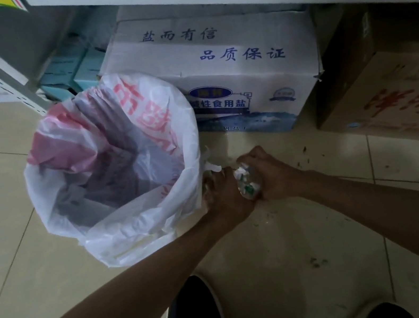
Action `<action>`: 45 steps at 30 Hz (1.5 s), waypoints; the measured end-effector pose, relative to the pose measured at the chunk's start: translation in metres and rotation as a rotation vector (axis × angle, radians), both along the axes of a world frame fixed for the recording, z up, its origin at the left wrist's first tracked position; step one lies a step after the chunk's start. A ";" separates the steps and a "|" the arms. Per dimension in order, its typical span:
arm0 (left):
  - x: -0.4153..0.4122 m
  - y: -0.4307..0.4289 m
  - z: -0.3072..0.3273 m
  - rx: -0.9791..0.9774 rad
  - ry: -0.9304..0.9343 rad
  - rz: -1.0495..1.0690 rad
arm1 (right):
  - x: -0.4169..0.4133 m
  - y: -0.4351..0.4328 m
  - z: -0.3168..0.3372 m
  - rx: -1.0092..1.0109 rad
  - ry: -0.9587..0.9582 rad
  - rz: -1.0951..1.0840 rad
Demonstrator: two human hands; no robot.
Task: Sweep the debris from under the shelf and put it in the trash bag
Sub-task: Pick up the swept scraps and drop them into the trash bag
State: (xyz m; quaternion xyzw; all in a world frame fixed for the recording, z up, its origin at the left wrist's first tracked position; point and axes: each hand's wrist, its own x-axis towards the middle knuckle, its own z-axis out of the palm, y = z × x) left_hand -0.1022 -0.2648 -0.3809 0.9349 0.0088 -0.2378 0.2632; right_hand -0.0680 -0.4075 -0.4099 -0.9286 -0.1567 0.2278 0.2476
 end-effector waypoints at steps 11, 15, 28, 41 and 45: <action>-0.002 -0.002 -0.012 -0.045 -0.163 -0.009 | -0.007 0.008 -0.003 0.028 -0.075 -0.059; -0.003 -0.006 -0.012 -0.053 -0.157 0.032 | -0.013 0.008 0.002 0.053 -0.141 -0.104; 0.001 -0.018 0.012 -0.147 -0.173 0.141 | -0.015 0.001 0.023 -0.003 -0.155 -0.139; 0.013 -0.042 0.168 -0.209 -0.296 0.104 | -0.003 -0.022 0.189 -0.157 -0.385 -0.150; 0.018 -0.027 0.215 -0.235 -0.357 0.136 | 0.001 -0.008 0.246 -0.190 -0.425 -0.107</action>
